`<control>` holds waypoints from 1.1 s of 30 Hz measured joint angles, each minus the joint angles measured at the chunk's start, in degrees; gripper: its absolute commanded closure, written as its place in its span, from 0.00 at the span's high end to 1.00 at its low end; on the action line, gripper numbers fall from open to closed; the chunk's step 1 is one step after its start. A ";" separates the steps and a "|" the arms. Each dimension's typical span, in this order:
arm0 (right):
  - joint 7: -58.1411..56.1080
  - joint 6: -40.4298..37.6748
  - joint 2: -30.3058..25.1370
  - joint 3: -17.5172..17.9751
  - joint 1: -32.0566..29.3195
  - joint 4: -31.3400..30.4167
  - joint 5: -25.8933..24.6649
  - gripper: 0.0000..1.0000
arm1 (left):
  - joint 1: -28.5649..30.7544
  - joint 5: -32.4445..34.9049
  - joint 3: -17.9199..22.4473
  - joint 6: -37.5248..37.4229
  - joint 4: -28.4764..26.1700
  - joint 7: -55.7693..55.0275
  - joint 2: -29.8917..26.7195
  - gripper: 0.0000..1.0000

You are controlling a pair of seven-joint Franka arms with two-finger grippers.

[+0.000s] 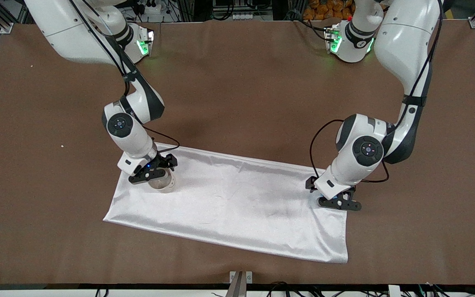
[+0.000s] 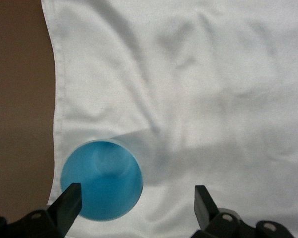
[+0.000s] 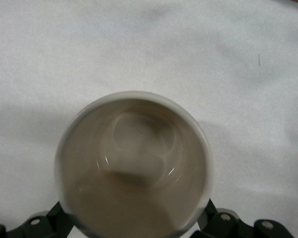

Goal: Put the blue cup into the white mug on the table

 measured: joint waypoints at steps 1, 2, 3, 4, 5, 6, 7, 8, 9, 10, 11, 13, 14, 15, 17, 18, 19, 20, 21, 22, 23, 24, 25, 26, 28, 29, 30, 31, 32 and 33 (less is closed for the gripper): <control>0.00 0.00 0.18 -0.03 -0.03 0.27 0.00 0.98 | 0.00 0.01 0.00 0.31 0.05 0.22 0.22 1.00; 0.00 0.00 0.35 -0.05 -0.08 0.52 0.00 0.94 | 0.00 0.02 0.00 0.58 0.09 0.58 0.40 1.00; 0.00 0.00 0.55 -0.06 -0.14 0.77 0.00 0.88 | 0.00 0.02 0.00 0.84 0.11 1.10 0.58 1.00; 0.00 0.00 0.75 -0.07 -0.20 0.99 0.00 0.79 | 0.00 0.02 0.00 1.09 0.12 1.48 0.72 1.00; 0.00 0.00 0.90 -0.07 -0.26 1.17 0.00 0.72 | 0.00 0.03 0.00 1.32 0.13 1.81 0.87 1.00; 0.00 0.00 1.02 -0.08 -0.32 1.30 0.00 0.66 | 0.00 0.03 0.00 1.57 0.14 2.14 1.02 1.00; 0.00 0.00 1.10 -0.09 -0.36 1.38 0.00 0.60 | 0.01 0.09 0.00 1.77 0.15 2.38 1.16 1.00; 0.00 0.00 1.14 -0.10 -0.39 1.45 0.00 0.54 | 0.01 0.29 0.00 1.97 0.15 2.62 1.32 1.00; 0.00 0.00 1.16 -0.12 -0.41 1.48 0.00 0.49 | 0.01 0.62 0.00 2.15 0.15 2.84 1.46 1.00; 0.00 0.00 1.16 -0.13 -0.42 1.51 0.00 0.44 | 0.01 1.18 0.00 2.35 0.16 3.07 1.62 1.00; 0.00 0.00 1.16 -0.14 -0.42 1.52 0.00 0.40 | 0.01 1.85 0.00 2.50 0.16 3.20 1.76 1.00; 0.00 0.00 1.16 -0.15 -0.42 1.55 -0.01 0.30 | 0.01 3.24 0.00 2.69 0.16 3.24 2.03 1.00; -0.01 0.00 1.16 -0.15 -0.42 1.56 -0.01 0.26 | 0.01 3.97 0.00 2.79 0.16 3.24 2.19 1.00; -0.01 0.00 1.17 -0.15 -0.42 1.56 -0.02 0.23 | 0.01 4.43 0.00 2.90 0.16 3.24 2.30 1.00; -0.02 0.00 1.18 -0.15 -0.42 1.57 -0.04 0.18 | 0.01 5.05 0.00 3.37 0.17 3.27 2.59 1.00; -0.03 0.00 1.19 -0.15 -0.42 1.57 -0.09 0.16 | 0.01 5.26 0.00 3.69 0.16 3.29 2.72 1.00; -0.04 0.00 1.20 -0.15 -0.42 1.57 -0.17 0.14 | 0.01 5.43 0.00 4.00 0.17 3.31 2.85 1.00; -0.04 0.00 1.21 -0.15 -0.42 1.57 -0.26 0.13 | 0.01 5.60 0.00 4.26 0.17 3.34 2.94 1.00; -0.05 0.00 1.22 -0.15 -0.42 1.57 -0.44 0.12 | 0.01 5.84 0.00 4.52 0.17 3.35 3.04 1.00; -0.05 0.00 1.23 -0.15 -0.42 1.57 -0.59 0.10 | 0.01 6.01 0.00 4.67 0.17 3.35 3.12 1.00; -0.05 0.00 1.25 -0.14 -0.42 1.57 -0.73 0.09 | 0.01 6.16 0.00 4.81 0.17 3.35 3.21 1.00; -0.05 0.00 1.29 -0.15 -0.42 1.57 -0.84 0.08 | 0.01 6.27 0.00 4.91 0.17 3.35 3.32 1.00; -0.05 0.00 1.31 -0.15 -0.42 1.57 -0.93 0.06 | 0.01 6.33 -0.01 4.97 0.17 3.36 3.43 1.00; -0.06 0.00 1.33 -0.14 -0.41 1.57 -1.00 0.05 | 0.01 6.36 -0.01 5.00 0.17 3.36 3.54 1.00; -0.10 -0.03 1.33 -0.12 -0.39 1.59 -1.07 0.02 | 0.01 6.39 -0.01 5.04 0.17 3.37 3.77 1.00; -0.10 -0.06 1.33 -0.10 -0.35 1.63 -1.08 0.02 | 0.01 6.40 -0.01 5.08 0.17 3.37 3.87 1.00; -0.10 -0.08 1.33 -0.05 -0.30 1.69 -1.09 0.02 | 0.01 6.41 -0.01 5.11 0.17 3.37 3.96 1.00; -0.09 -0.13 1.32 0.02 -0.23 1.78 -1.09 0.02 | 0.01 6.41 -0.01 5.14 0.17 3.37 4.05 1.00; -0.01 -0.26 1.28 0.10 -0.16 1.89 -1.09 0.02 | 0.01 6.41 -0.01 5.16 0.17 3.38 4.12 1.00; 0.27 -0.56 1.21 0.21 -0.06 2.01 -1.09 0.02 | 0.01 6.42 -0.01 5.19 0.17 3.38 4.19 1.00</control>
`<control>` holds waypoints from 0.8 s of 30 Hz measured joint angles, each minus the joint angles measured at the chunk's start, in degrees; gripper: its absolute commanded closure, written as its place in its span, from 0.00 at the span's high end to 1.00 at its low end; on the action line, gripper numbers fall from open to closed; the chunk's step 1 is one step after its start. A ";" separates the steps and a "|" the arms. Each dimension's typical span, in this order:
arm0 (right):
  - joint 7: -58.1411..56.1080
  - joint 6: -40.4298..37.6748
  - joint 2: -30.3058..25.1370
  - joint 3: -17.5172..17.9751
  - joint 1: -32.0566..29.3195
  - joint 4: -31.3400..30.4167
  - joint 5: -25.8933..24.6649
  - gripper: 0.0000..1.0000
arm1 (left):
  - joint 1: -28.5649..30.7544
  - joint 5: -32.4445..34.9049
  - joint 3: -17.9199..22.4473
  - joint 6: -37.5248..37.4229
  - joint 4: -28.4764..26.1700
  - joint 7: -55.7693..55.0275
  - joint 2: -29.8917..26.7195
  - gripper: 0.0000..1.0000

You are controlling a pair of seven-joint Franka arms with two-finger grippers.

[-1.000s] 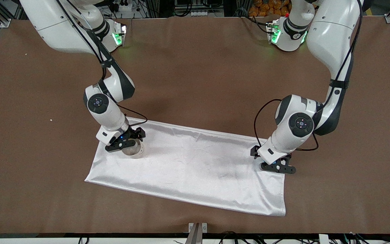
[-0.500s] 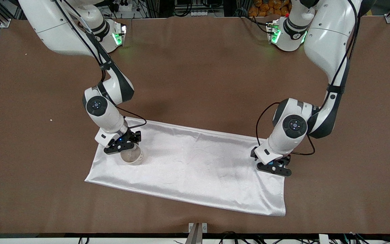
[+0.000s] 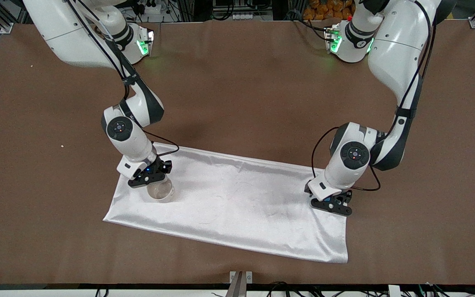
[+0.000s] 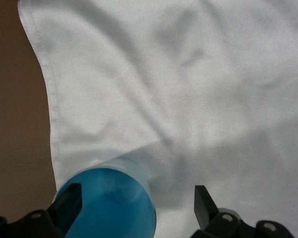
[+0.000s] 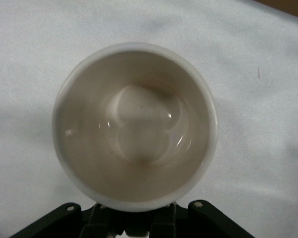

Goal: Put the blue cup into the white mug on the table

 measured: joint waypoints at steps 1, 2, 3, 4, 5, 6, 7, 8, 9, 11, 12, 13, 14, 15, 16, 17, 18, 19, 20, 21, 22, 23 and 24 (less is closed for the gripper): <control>0.58 -0.51 -0.13 0.13 0.12 0.14 0.00 0.01 | 0.00 0.00 0.00 0.01 0.00 0.00 0.06 1.00; 1.33 -1.31 -0.34 0.27 0.28 0.32 0.00 0.01 | 0.00 0.00 0.00 0.01 0.00 0.00 0.12 1.00; 2.19 -2.18 -0.61 0.42 0.48 0.49 0.00 0.01 | 0.00 0.00 0.00 0.01 0.00 0.00 0.17 1.00; 3.17 -3.09 -0.91 0.57 0.74 0.69 0.00 0.01 | 0.00 0.01 0.00 0.01 0.00 0.01 0.21 1.00; 4.25 -4.07 -1.29 0.74 1.09 0.89 0.00 0.01 | 0.00 0.01 -0.01 0.02 0.00 0.01 0.26 1.00; 5.65 -5.28 -1.87 0.92 1.61 1.10 0.00 0.00 | 0.00 0.01 -0.01 0.02 0.00 0.01 0.30 1.00; 6.87 -6.33 -2.42 1.09 2.13 1.26 0.00 0.00 | 0.00 0.01 -0.01 0.02 0.00 0.01 0.34 0.98; 7.99 -7.15 -2.93 1.29 2.59 1.38 0.01 0.00 | 0.00 0.01 -0.01 0.02 0.00 0.01 0.36 0.84; 9.36 -7.99 -3.52 1.58 3.08 1.47 0.04 0.00 | 0.00 0.01 -0.01 0.02 0.00 0.01 0.38 0.66; 12.98 -9.46 -4.77 2.60 3.95 1.53 0.29 0.00 | 0.00 0.01 -0.01 0.03 0.00 0.01 0.41 0.44; 14.99 -9.94 -5.32 3.35 4.23 1.53 0.55 0.00 | 0.00 0.01 -0.01 0.03 0.00 0.01 0.42 0.33; 16.99 -10.24 -5.75 4.19 4.42 1.54 0.90 0.00 | 0.00 0.01 -0.01 0.03 0.00 0.01 0.42 0.24; 19.12 -10.37 -6.16 5.12 4.58 1.54 1.38 0.00 | 0.00 0.01 -0.01 0.03 0.00 0.01 0.43 0.18; 21.22 -10.43 -6.48 5.99 4.72 1.54 1.94 0.00 | 0.00 0.02 -0.01 0.03 0.00 0.02 0.43 0.11; 23.00 -10.44 -6.70 6.71 4.85 1.54 2.57 0.00 | 0.00 0.03 -0.01 0.03 0.00 0.03 0.44 0.06; 24.84 -10.44 -6.87 7.50 4.96 1.54 3.21 0.00 | 0.00 0.04 -0.01 0.03 0.00 0.05 0.44 0.05; 26.54 -10.43 -6.98 8.30 5.05 1.56 3.83 0.00 | 0.00 0.05 -0.01 0.03 0.00 0.12 0.45 0.05; 27.99 -10.42 -7.02 9.06 5.09 1.58 4.41 0.00 | 0.00 0.05 -0.01 0.03 0.00 0.23 0.46 0.04; 29.19 -10.42 -7.03 9.78 5.10 1.59 4.91 0.00 | 0.00 0.06 -0.01 0.03 0.00 0.38 0.46 0.02; 30.34 -10.42 -7.02 10.51 5.12 1.58 5.27 0.00 | 0.00 0.06 -0.01 0.03 0.00 0.56 0.46 0.00; 31.33 -10.43 -6.99 11.18 5.15 1.58 5.55 0.00 | 0.00 0.06 -0.01 0.03 0.00 0.76 0.46 0.00; 32.21 -10.43 -6.96 11.84 5.19 1.56 5.71 0.00 | 0.00 0.06 -0.01 0.03 0.00 0.95 0.46 0.00; 33.13 -10.44 -6.92 12.59 5.29 1.54 5.82 0.00 | 0.00 0.06 -0.01 0.03 0.00 1.09 0.46 0.00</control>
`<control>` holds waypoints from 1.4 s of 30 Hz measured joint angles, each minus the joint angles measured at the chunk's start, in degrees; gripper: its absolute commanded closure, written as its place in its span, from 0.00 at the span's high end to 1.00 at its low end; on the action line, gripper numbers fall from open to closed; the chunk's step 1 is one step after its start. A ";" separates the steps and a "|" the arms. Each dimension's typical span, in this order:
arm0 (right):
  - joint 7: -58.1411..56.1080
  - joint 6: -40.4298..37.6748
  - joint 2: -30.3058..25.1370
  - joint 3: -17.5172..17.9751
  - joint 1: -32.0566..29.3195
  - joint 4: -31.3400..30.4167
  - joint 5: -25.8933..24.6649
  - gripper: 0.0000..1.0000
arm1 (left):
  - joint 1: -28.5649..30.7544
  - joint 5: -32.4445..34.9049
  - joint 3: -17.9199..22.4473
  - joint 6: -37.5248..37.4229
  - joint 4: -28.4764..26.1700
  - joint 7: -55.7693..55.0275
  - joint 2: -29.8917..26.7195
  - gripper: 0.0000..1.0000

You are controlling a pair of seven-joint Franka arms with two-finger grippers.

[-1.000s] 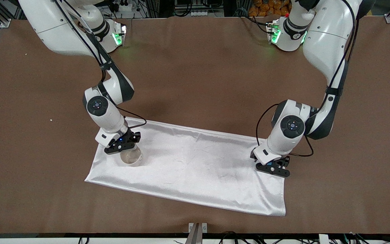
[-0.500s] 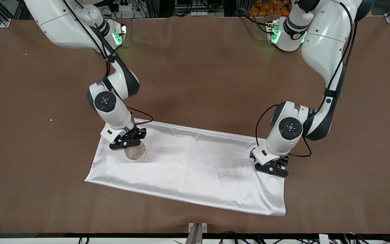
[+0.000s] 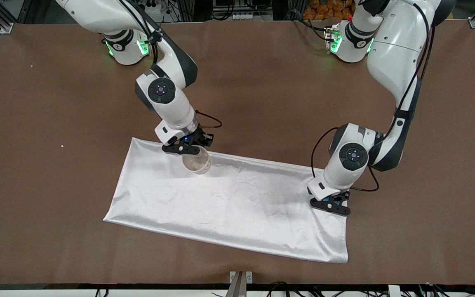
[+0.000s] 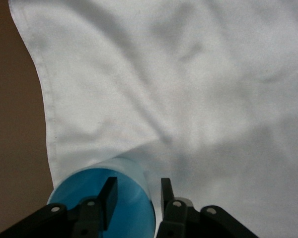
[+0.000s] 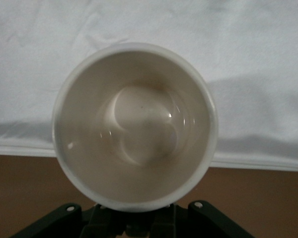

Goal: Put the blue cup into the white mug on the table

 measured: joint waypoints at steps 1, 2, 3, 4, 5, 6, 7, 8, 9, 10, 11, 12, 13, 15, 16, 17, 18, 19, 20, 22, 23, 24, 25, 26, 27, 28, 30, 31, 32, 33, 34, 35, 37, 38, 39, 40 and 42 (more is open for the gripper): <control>0.78 -0.01 0.05 0.60 0.19 -0.02 0.03 0.00 | 0.00 0.00 0.00 0.00 0.00 0.06 0.00 0.00; 1.51 -0.04 0.10 1.10 0.58 -0.03 0.05 0.00 | 0.00 0.00 0.00 0.00 0.01 0.10 0.00 0.00; 2.14 -0.08 0.15 1.43 1.14 -0.04 0.08 0.00 | 0.00 0.00 0.00 0.00 0.03 0.11 0.00 0.00; 2.69 -0.13 0.20 1.64 1.84 -0.05 0.09 0.00 | 0.00 0.00 0.00 0.01 0.04 0.12 0.00 0.00; 3.30 -0.18 0.25 1.77 2.75 -0.06 0.12 0.00 | 0.00 0.00 -0.01 0.01 0.06 0.13 0.00 0.00; 3.84 -0.22 0.32 1.84 3.72 -0.07 0.15 0.00 | 0.00 0.00 -0.01 0.01 0.07 0.14 0.00 0.00; 4.41 -0.25 0.38 1.86 4.64 -0.09 0.17 0.00 | 0.00 0.00 -0.01 0.01 0.08 0.14 0.00 0.00; 5.02 -0.25 0.45 1.88 5.68 -0.11 0.18 0.00 | 0.00 0.02 -0.01 0.01 0.10 0.15 0.00 0.00; 5.65 -0.25 0.53 1.90 6.62 -0.13 0.18 0.00 | 0.00 0.02 -0.01 0.01 0.10 0.18 0.00 0.00; 6.25 -0.25 0.62 1.88 7.59 -0.14 0.18 0.00 | 0.00 0.02 -0.01 0.01 0.11 0.19 0.00 0.00; 6.98 -0.25 0.71 1.88 8.53 -0.17 0.18 0.00 | 0.00 0.02 -0.01 0.01 0.11 0.19 0.00 0.00; 7.73 -0.25 0.81 1.88 9.38 -0.19 0.18 0.00 | 0.00 0.02 -0.02 0.01 0.12 0.19 0.00 0.00; 8.48 -0.25 0.92 1.87 10.22 -0.20 0.18 0.00 | 0.00 0.02 -0.02 0.01 0.12 0.19 0.00 0.00; 9.93 -0.25 1.14 1.85 11.69 -0.21 0.18 0.00 | 0.00 0.02 -0.02 0.01 0.13 0.19 0.00 0.00; 10.51 -0.25 1.24 1.84 12.27 -0.21 0.18 0.00 | 0.00 0.02 -0.01 0.01 0.14 0.19 0.00 0.00; 11.19 -0.25 1.34 1.85 12.89 -0.21 0.18 0.00 | 0.00 0.02 -0.01 0.02 0.16 0.19 0.00 0.00; 11.84 -0.25 1.42 1.83 13.42 -0.21 0.17 0.00 | 0.00 0.02 -0.02 0.02 0.20 0.19 0.00 0.00; 12.42 -0.25 1.50 1.83 13.87 -0.21 0.17 0.00 | 0.00 0.02 -0.01 0.02 0.25 0.19 0.00 0.00; 12.93 -0.25 1.59 1.83 14.34 -0.21 0.14 0.00 | 0.00 0.02 -0.01 0.02 0.33 0.19 0.00 0.00; 14.09 -0.25 1.83 1.80 15.19 -0.21 -0.01 0.00 | 0.00 0.02 -0.01 0.02 0.51 0.19 0.00 0.00; 14.84 -0.25 2.00 1.80 15.62 -0.22 -0.17 0.00 | 0.00 0.02 -0.01 0.02 0.65 0.19 0.00 0.00; 15.57 -0.24 2.16 1.79 15.99 -0.22 -0.38 0.00 | 0.00 0.02 -0.01 0.02 0.77 0.19 -0.02 0.00; 16.59 -0.24 2.36 1.77 16.38 -0.23 -0.82 0.00 | 0.01 0.02 -0.01 0.02 0.90 0.19 -0.05 0.00; 17.86 -0.24 2.61 1.77 16.77 -0.23 -1.53 0.00 | 0.01 0.02 -0.01 0.02 1.04 0.19 -0.11 0.00; 19.17 -0.24 2.87 1.77 17.13 -0.22 -2.28 0.00 | 0.02 0.02 -0.01 0.02 1.15 0.19 -0.21 0.00; 20.52 -0.21 3.16 1.77 17.47 -0.22 -3.15 0.00 | 0.04 0.02 -0.01 0.01 1.25 0.18 -0.34 0.00; 23.23 -0.12 3.87 1.77 18.04 -0.21 -5.03 0.00 | 0.07 0.02 -0.01 -0.11 1.36 0.09 -0.79 0.00; 24.52 -0.06 4.29 1.77 18.28 -0.18 -5.94 0.00 | 0.08 0.02 -0.01 -0.32 1.36 -0.04 -1.12 0.00; 25.55 0.01 4.65 1.76 18.48 -0.13 -6.63 0.00 | 0.09 0.02 -0.01 -0.57 1.36 -0.23 -1.44 0.00; 26.60 0.11 5.14 1.76 18.69 -0.04 -7.38 0.00 | 0.09 0.02 -0.01 -0.95 1.36 -0.68 -1.82 0.00; 27.45 0.25 5.62 1.76 18.87 0.08 -8.02 0.00 | 0.06 0.02 -0.01 -1.31 1.36 -1.25 -2.21 0.00; 28.13 0.36 6.05 1.75 19.01 0.24 -8.50 0.00 | 0.01 0.02 -0.01 -1.61 1.35 -1.72 -2.59 0.00; 29.55 0.47 7.15 1.74 19.33 0.81 -9.61 0.00 | -0.17 0.02 -0.02 -2.27 1.27 -3.00 -3.47 0.00; 30.29 0.51 7.72 1.73 19.48 1.21 -10.30 0.00 | -0.29 0.02 -0.02 -2.52 1.15 -3.71 -3.96 0.00; 30.97 0.51 8.28 1.73 19.60 1.63 -10.93 0.00 | -0.39 0.02 -0.03 -2.66 0.93 -4.35 -4.51 0.00; 31.79 0.52 8.85 1.73 19.71 2.07 -11.71 0.00 | -0.48 0.02 -0.03 -2.76 0.63 -5.01 -5.06 0.00; 33.48 0.52 9.92 1.73 19.88 2.93 -13.49 0.00 | -0.62 0.02 -0.04 -2.97 -0.26 -6.05 -6.35 0.00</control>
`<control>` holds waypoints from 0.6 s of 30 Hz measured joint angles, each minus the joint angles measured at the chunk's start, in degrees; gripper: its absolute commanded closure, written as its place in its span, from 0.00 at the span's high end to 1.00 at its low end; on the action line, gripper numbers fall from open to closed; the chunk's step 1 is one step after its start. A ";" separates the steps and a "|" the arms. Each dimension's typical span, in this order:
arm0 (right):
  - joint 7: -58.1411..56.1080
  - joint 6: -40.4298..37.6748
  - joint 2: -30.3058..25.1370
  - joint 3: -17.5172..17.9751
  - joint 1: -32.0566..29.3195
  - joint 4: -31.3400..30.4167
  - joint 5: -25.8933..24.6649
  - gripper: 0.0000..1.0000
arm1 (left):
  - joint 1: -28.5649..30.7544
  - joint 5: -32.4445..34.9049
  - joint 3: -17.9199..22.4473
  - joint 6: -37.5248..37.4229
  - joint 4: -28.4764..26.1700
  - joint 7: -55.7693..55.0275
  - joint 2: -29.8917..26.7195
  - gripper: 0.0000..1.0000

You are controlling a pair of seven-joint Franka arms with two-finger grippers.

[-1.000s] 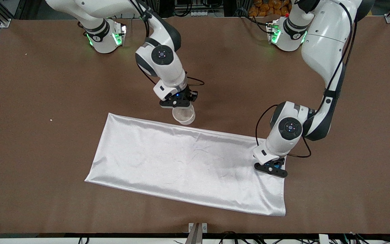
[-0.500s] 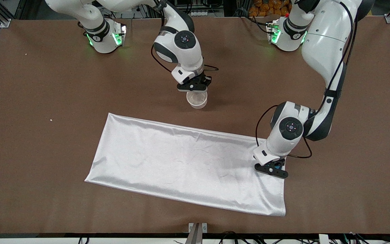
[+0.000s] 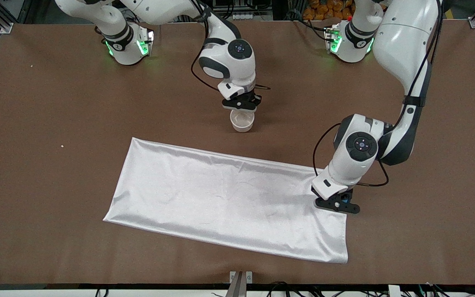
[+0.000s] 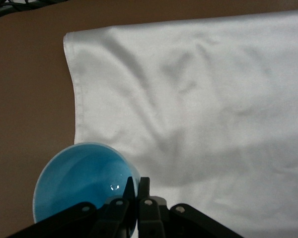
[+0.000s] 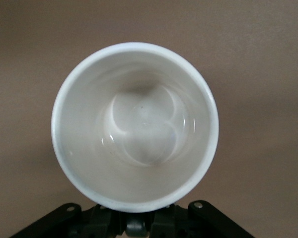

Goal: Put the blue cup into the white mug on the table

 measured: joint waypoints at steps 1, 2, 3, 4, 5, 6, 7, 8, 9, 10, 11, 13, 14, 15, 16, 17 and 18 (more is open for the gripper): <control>0.95 0.00 0.51 0.00 0.05 0.39 -1.01 0.02 | -0.04 0.00 0.00 -0.06 -0.54 -0.31 -0.69 0.00; 1.90 0.00 0.99 0.00 0.10 0.76 -2.03 0.11 | -0.07 0.00 -0.01 -0.13 -1.21 -0.64 -1.43 0.00; 2.82 0.00 1.45 0.00 0.12 1.09 -2.94 0.29 | -0.10 0.00 -0.01 -0.17 -1.92 -0.85 -2.21 0.00; 3.73 0.01 1.90 0.00 0.14 1.44 -3.70 0.52 | -0.13 0.00 -0.01 -0.19 -2.74 -1.02 -3.09 0.00; 4.31 0.00 2.19 0.00 0.14 1.70 -4.06 0.76 | -0.14 0.00 -0.02 -0.19 -3.43 -1.15 -3.87 0.00; 4.98 0.00 2.46 -0.01 0.15 1.95 -4.32 1.00 | -0.16 0.00 -0.04 -0.20 -4.29 -1.34 -4.78 0.00; 5.55 -0.01 2.66 -0.01 0.14 2.18 -4.44 1.00 | -0.16 0.00 -0.07 -0.20 -5.11 -1.57 -5.71 0.00; 6.15 -0.10 2.77 -0.02 0.14 2.34 -4.47 1.00 | -0.16 0.00 -0.15 -0.24 -6.07 -1.85 -6.72 0.00; 6.72 -0.24 2.81 -0.02 0.15 2.44 -4.49 1.00 | -0.16 0.00 -0.29 -0.28 -7.04 -2.22 -7.72 0.00; 7.24 -0.45 2.81 -0.02 0.15 2.52 -4.50 1.00 | -0.16 0.00 -0.46 -0.33 -7.93 -2.79 -8.65 0.00; 7.75 -0.98 2.79 0.01 0.16 2.64 -4.51 1.00 | -0.16 0.00 -0.75 -0.40 -9.14 -3.86 -9.85 0.00; 8.31 -2.75 2.78 0.14 0.20 3.06 -4.55 1.00 | -0.17 0.00 -1.41 -0.52 -11.21 -6.04 -11.88 0.00; 8.46 -3.85 2.74 0.19 0.25 3.34 -4.56 1.00 | -0.17 0.00 -1.79 -0.59 -12.17 -7.12 -12.79 0.00; 8.59 -5.24 2.68 0.25 0.36 3.77 -4.57 1.00 | -0.18 0.00 -2.26 -0.69 -13.25 -8.45 -13.78 0.00; 8.68 -6.68 2.57 0.31 0.51 4.29 -4.58 1.00 | -0.20 0.00 -2.76 -0.85 -14.29 -9.79 -14.76 0.00; 8.73 -8.31 2.43 0.40 0.72 4.97 -4.58 1.00 | -0.23 0.00 -3.34 -1.14 -15.36 -11.27 -15.75 0.00; 8.79 -9.47 2.31 0.49 0.89 5.52 -4.59 1.00 | -0.26 0.00 -3.79 -1.47 -16.10 -12.31 -16.45 0.00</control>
